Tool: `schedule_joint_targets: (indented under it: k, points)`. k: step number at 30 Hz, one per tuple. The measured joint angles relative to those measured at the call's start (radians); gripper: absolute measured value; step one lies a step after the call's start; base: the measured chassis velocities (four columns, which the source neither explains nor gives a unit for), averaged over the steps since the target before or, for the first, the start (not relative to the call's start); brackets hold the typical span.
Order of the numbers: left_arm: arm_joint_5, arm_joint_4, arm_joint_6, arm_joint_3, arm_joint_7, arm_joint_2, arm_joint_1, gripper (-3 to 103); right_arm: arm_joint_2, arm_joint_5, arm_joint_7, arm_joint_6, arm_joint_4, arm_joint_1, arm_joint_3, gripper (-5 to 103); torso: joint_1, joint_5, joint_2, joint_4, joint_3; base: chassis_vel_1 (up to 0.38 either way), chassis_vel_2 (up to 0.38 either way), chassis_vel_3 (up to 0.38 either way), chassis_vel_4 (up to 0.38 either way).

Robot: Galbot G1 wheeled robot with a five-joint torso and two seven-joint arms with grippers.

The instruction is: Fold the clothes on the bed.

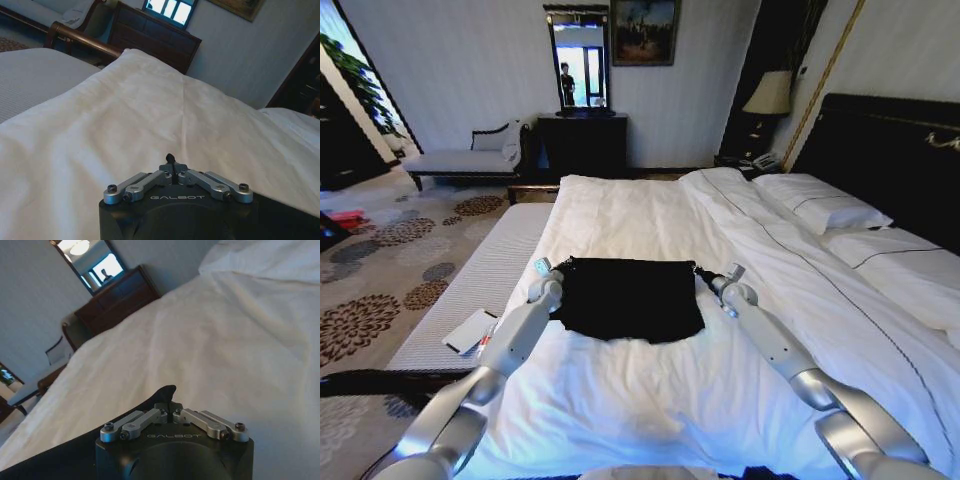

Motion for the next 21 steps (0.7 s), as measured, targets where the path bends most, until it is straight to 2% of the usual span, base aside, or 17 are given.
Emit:
schedule_joint_targets:
  k: [5,10,15,21]
  points:
    - [0.007,-0.093,-0.007,-0.023,0.0,0.03,0.07,0,-0.026,-0.023,-0.022,0.026,0.079,-0.045,0.017,0,0.0,-0.0001,0.0,0.0001,0.0,0.0,0.0,0.0,0.0]
    - [0.005,-0.241,-0.014,-0.081,-0.004,0.067,0.181,0,-0.057,-0.116,-0.068,0.078,0.21,-0.154,0.065,0,0.0,0.0002,0.0,-0.0002,0.0,0.0,0.0,0.0,0.0]
    - [0.005,-0.33,-0.02,-0.102,-0.012,0.095,0.261,0,-0.08,-0.191,-0.09,0.106,0.275,-0.24,0.094,0,0.0,0.0002,0.0,-0.0001,0.0,0.0,0.0,0.0,0.0]
    - [0.007,-0.4,-0.023,-0.114,-0.03,0.115,0.328,0,-0.107,-0.218,-0.086,0.112,0.351,-0.322,0.119,0,0.0,0.0002,0.0,-0.0002,0.0,0.0,0.0,0.0,0.0]
